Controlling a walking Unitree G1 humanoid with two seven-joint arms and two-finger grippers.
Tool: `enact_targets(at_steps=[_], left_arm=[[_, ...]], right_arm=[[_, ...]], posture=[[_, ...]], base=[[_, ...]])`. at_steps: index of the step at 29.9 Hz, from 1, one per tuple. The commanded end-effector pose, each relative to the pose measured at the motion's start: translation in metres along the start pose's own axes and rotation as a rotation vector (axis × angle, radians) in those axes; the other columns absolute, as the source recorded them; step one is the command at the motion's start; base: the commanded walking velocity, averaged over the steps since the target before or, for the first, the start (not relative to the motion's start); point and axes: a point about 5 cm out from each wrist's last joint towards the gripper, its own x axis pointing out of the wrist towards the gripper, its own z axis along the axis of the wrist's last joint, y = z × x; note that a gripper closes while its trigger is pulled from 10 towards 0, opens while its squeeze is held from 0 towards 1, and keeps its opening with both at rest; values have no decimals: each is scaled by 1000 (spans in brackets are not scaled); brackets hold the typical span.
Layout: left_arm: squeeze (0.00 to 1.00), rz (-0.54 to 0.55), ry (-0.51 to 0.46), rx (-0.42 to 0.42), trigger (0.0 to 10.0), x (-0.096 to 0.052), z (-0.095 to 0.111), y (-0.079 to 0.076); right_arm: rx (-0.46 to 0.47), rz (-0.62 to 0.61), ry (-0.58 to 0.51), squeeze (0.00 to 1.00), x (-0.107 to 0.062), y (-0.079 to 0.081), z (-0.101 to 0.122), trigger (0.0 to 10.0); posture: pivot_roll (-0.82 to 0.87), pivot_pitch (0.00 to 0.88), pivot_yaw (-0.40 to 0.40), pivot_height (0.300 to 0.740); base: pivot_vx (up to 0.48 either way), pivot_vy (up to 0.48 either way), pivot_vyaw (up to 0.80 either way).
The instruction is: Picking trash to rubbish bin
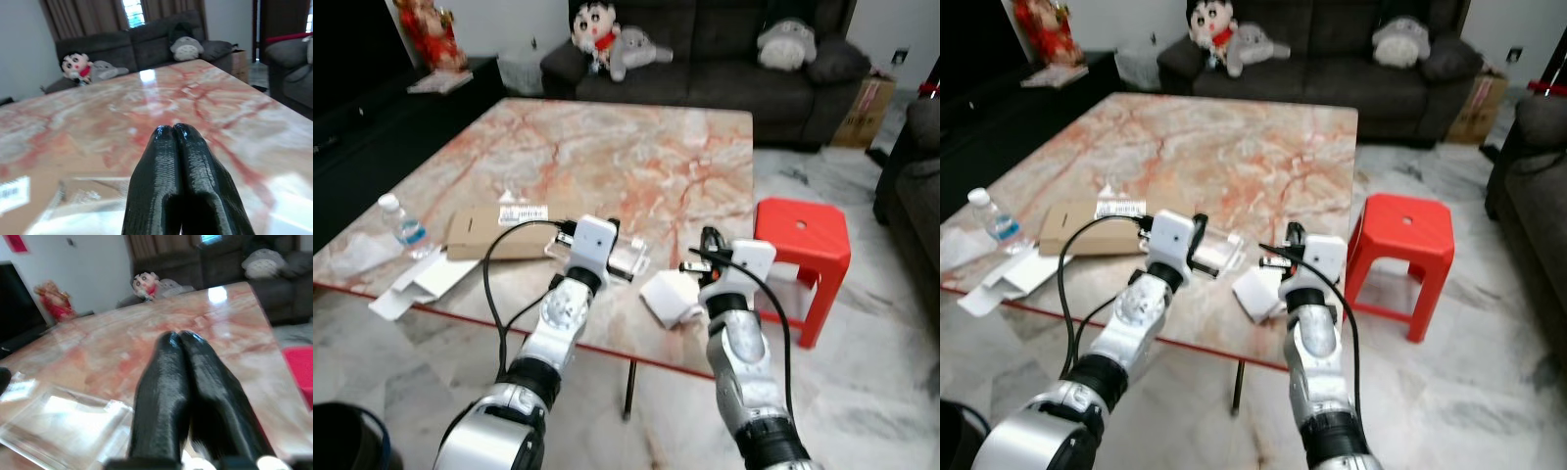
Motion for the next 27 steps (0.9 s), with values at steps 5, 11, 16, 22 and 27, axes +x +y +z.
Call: enact_targets(at_steps=[5,11,16,22,27], left_arm=[[1000,-14,6,7,10000,-1,-2,0],[1000,-8,8,2,10000,-1,-2,1],[1000,-3,11,-11,10000,-1,-2,1],[1000,1,10,-16,10000,-1,-2,1],[1000,12,12,-20,10000,-1,-2,3]], right_arm=[[6,4,1,0,-1,3,-1,10000],[5,6,2,0,0,2,0,10000],[3,-3,6,0,0,0,0,10000],[7,0,5,0,-1,0,0,10000],[20,2,-1,1000,-1,0,0,10000]], posture=[[31,0,47,740],[33,0,40,740],[31,0,39,740],[34,7,36,740],[39,4,34,740]], base=[[0,0,0],[0,0,0],[0,0,0],[0,0,0],[0,0,0]])
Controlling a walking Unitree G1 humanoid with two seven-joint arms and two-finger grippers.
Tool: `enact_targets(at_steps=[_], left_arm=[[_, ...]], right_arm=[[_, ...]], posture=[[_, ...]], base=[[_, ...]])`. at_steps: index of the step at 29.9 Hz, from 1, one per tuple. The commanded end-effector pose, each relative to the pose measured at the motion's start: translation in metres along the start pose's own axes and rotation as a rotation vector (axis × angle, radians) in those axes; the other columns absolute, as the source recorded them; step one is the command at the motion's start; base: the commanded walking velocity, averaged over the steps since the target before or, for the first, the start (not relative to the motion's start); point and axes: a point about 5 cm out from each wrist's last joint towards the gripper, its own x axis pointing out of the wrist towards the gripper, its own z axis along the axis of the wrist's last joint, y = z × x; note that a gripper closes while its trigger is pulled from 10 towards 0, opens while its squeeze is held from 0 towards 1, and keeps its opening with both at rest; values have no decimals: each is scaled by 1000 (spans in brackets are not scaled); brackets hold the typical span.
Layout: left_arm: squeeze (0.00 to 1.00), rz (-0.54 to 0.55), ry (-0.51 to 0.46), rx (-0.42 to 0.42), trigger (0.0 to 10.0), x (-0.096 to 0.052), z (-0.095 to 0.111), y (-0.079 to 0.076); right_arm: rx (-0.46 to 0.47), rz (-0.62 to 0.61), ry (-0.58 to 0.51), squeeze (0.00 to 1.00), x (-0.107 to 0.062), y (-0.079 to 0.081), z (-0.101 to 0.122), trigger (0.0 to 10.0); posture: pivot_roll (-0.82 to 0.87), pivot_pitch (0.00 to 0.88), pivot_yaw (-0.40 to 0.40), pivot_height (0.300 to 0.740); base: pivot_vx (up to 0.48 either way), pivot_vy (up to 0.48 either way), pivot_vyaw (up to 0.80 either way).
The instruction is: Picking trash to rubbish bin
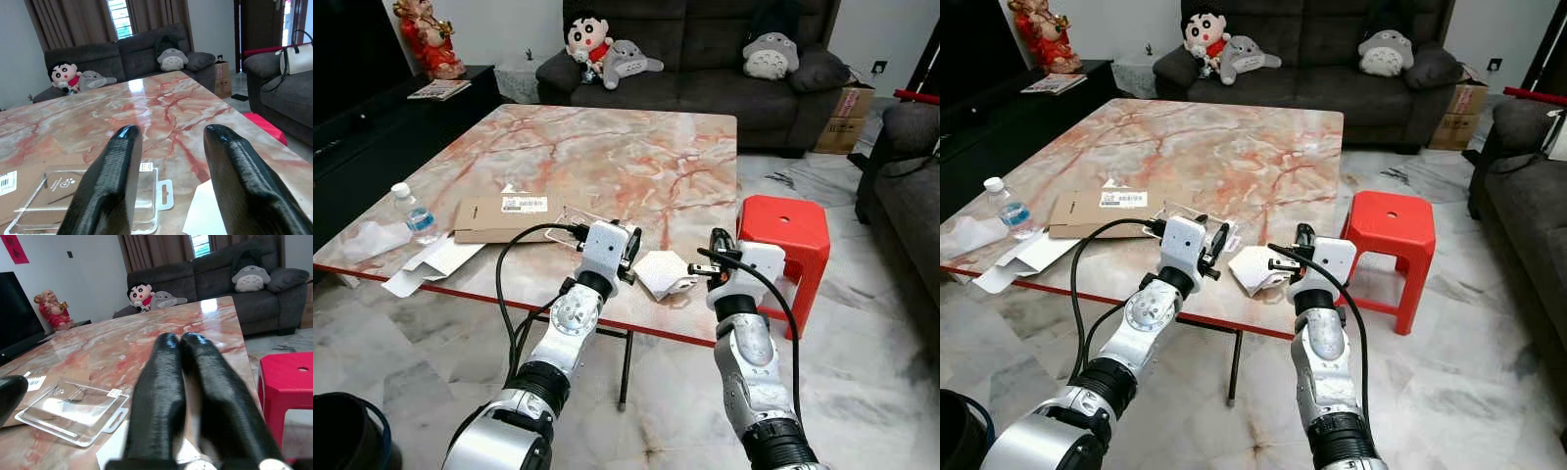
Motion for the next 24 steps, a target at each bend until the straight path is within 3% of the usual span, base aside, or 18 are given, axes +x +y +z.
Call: enact_targets(at_steps=[1,24], left_arm=[[1000,22,8,-3,10000,0,0,6],[1000,39,13,-7,10000,1,0,7]], right_arm=[[15,4,-4,1000,0,1,1,10000],[25,13,-4,1000,0,1,2,10000]], posture=[[39,4,34,740],[38,4,29,740]], base=[[0,0,0],[0,0,0]])
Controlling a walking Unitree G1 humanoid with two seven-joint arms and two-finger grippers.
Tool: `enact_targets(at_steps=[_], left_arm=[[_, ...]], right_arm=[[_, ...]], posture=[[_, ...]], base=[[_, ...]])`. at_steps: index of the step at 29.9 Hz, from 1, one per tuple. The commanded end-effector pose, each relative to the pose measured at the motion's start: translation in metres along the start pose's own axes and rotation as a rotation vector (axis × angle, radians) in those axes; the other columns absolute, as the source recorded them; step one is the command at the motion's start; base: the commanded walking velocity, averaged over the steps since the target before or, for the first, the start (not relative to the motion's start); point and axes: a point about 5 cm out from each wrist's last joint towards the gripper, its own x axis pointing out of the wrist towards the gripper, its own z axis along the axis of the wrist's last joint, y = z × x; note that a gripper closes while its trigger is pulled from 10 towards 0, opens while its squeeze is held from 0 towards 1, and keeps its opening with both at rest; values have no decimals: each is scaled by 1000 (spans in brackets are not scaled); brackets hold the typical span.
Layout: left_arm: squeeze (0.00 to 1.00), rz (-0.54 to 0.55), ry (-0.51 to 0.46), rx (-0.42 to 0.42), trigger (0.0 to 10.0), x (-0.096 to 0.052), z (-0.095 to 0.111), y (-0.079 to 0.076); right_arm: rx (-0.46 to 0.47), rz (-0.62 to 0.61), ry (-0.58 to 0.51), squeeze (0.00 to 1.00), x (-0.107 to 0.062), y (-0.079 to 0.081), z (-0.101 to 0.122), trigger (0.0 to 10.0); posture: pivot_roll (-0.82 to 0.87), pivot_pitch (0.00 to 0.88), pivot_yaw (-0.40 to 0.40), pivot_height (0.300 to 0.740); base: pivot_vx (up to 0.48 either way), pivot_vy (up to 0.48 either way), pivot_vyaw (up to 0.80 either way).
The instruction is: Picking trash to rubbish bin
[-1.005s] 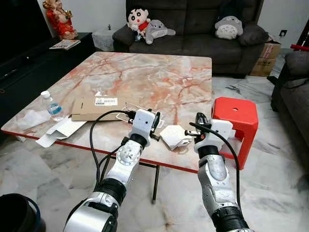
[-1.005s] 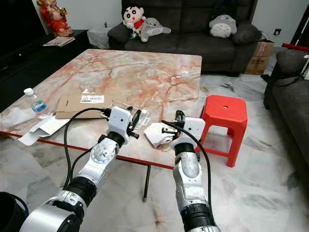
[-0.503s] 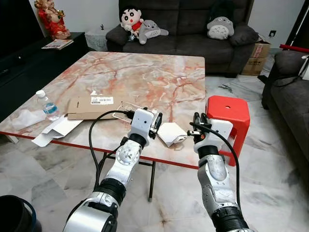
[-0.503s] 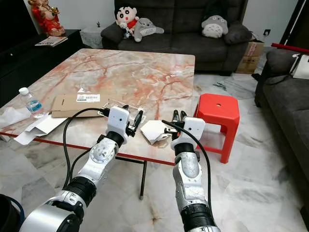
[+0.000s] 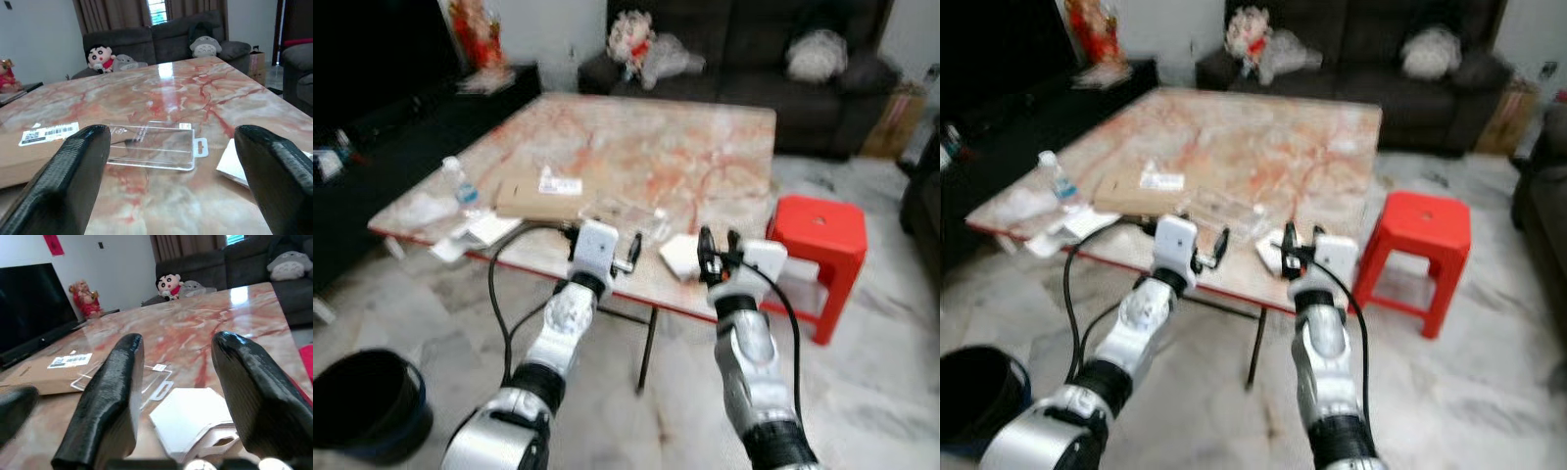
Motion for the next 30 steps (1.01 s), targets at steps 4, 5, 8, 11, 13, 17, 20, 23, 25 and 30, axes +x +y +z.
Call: enact_targets(at_steps=[4,5,8,11,13,17,20,23,25,30], left_arm=[[1000,6,-8,2,10000,3,4,1],[1000,6,-8,2,10000,3,4,1],[1000,6,-7,3,10000,3,4,1],[1000,7,-6,3,10000,3,4,1],[1000,7,-6,3,10000,3,4,1],[1000,8,0,6,10000,3,3,4],[1000,14,2,12,10000,4,3,7],[1000,19,5,17,10000,4,3,10],[1000,21,5,18,10000,4,3,11],[1000,33,11,27,10000,4,3,14]], right_arm=[[7,2,-1,1000,1,0,2,10000],[7,2,0,1000,1,0,2,10000],[6,3,1,1000,1,0,2,10000],[5,4,3,1000,1,0,1,10000],[5,4,3,1000,1,0,1,10000],[6,6,8,1000,1,0,1,10000],[7,9,12,1000,1,1,0,10000],[7,12,17,1000,1,1,-1,10000],[9,15,16,1000,1,1,-1,10000],[4,8,24,1000,1,1,-1,10000]], posture=[[38,6,29,740],[38,6,29,740],[38,7,28,740],[37,7,28,740],[37,7,28,740],[38,7,29,740],[38,9,29,740],[39,9,29,740],[39,10,29,740],[40,9,29,740]], base=[[0,0,0],[0,0,0],[0,0,0],[0,0,0],[0,0,0],[0,0,0],[0,0,0],[0,0,0],[0,0,0],[0,0,0]])
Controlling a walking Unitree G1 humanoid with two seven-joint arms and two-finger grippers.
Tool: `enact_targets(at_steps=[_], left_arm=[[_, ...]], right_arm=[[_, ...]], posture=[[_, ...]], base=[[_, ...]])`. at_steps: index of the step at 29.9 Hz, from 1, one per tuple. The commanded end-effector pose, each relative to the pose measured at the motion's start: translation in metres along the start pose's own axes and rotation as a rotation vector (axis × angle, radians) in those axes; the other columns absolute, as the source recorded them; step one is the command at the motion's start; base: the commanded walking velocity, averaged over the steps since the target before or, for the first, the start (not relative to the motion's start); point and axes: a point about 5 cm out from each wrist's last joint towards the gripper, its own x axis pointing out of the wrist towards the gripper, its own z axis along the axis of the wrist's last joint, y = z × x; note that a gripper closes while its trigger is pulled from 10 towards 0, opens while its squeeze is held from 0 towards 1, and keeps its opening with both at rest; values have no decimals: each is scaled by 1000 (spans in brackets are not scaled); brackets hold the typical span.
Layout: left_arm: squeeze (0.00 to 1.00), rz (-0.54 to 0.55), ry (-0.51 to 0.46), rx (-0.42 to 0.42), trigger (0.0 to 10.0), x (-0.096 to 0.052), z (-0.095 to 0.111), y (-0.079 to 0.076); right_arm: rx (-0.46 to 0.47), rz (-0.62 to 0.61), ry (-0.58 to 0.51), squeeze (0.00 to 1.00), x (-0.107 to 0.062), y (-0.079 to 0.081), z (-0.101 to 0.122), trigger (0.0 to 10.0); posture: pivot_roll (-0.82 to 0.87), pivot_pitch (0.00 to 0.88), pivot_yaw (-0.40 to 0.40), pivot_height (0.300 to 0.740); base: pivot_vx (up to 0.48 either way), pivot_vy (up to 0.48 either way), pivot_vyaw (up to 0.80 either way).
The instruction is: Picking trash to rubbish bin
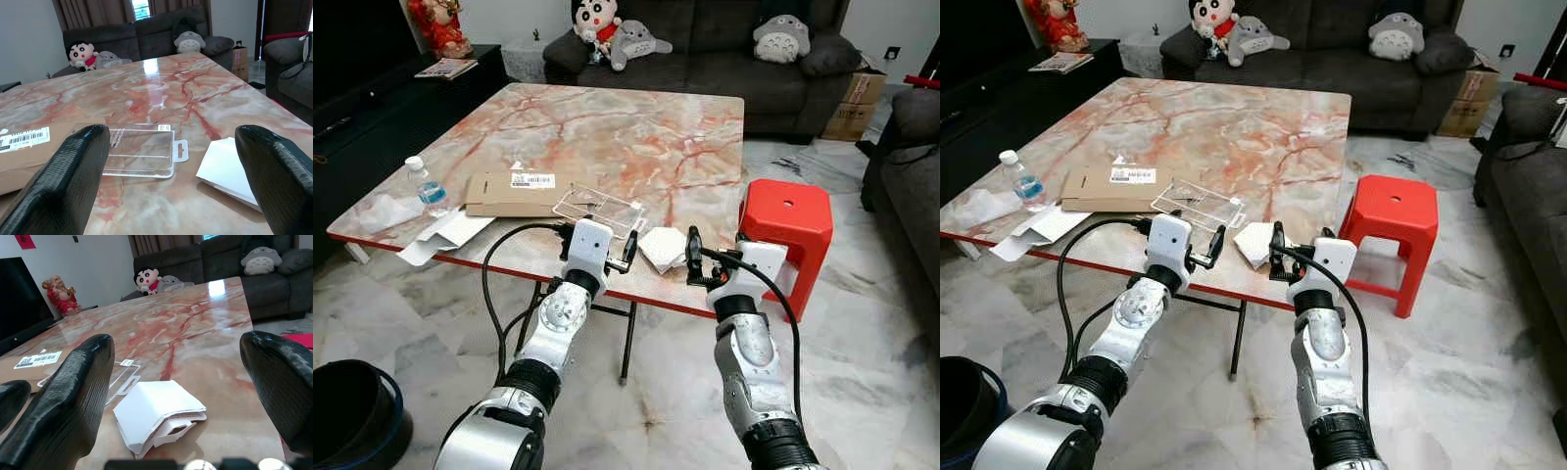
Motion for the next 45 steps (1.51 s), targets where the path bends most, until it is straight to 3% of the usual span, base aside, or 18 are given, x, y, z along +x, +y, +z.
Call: enact_targets(at_steps=[1,5,6,8,11,14,18,21,26,31,37,38,42,45], left_arm=[[1000,21,10,15,10000,3,2,5],[1000,41,15,39,10000,4,2,9],[0,54,25,51,10000,4,1,12],[0,56,29,52,10000,3,0,12],[0,52,36,54,10000,2,-1,13],[0,49,42,64,10000,1,-3,14],[0,50,59,144,10000,-5,-9,31],[0,58,101,185,10000,-17,-20,51],[0,22,104,169,10000,-31,-28,58],[0,-29,131,110,10000,-41,-39,51],[0,-82,107,-14,10000,-33,-33,34],[0,-140,102,-45,10000,-30,-30,26],[0,-287,92,-57,10000,-29,-24,13],[0,-303,92,-60,10000,-29,-24,13]], right_arm=[[2,3,19,1000,1,2,-1,10000],[0,-1,44,1000,2,3,-3,10000],[3,-12,89,0,3,3,-7,10000],[3,-24,108,0,4,2,-9,10000],[72,-102,211,0,4,-4,-21,10000],[155,-124,227,0,5,-6,-22,10000],[126,-121,267,0,5,-7,-25,10000],[174,-130,262,0,6,-6,-24,10000],[209,-127,264,0,8,-3,-23,10000],[293,-115,285,0,11,1,-23,10000],[304,-94,297,0,14,4,-23,10000],[310,-98,301,0,16,4,-23,10000],[318,-91,299,0,18,5,-21,10000],[320,-90,299,0,19,5,-21,10000]], posture=[[40,9,29,740],[41,10,28,740],[42,11,29,740],[43,11,28,740],[45,11,27,740],[46,11,27,740],[47,10,27,740],[51,13,29,740],[62,18,26,740],[66,19,22,740],[71,17,15,740],[71,16,13,740],[73,17,13,740],[73,17,13,740]], base=[[0,0,0],[0,0,0],[0,0,0],[0,0,0],[0,0,0],[0,0,0],[0,0,0],[0,0,0],[0,0,0],[0,0,0],[0,0,0],[0,0,0],[0,0,0],[0,0,0]])
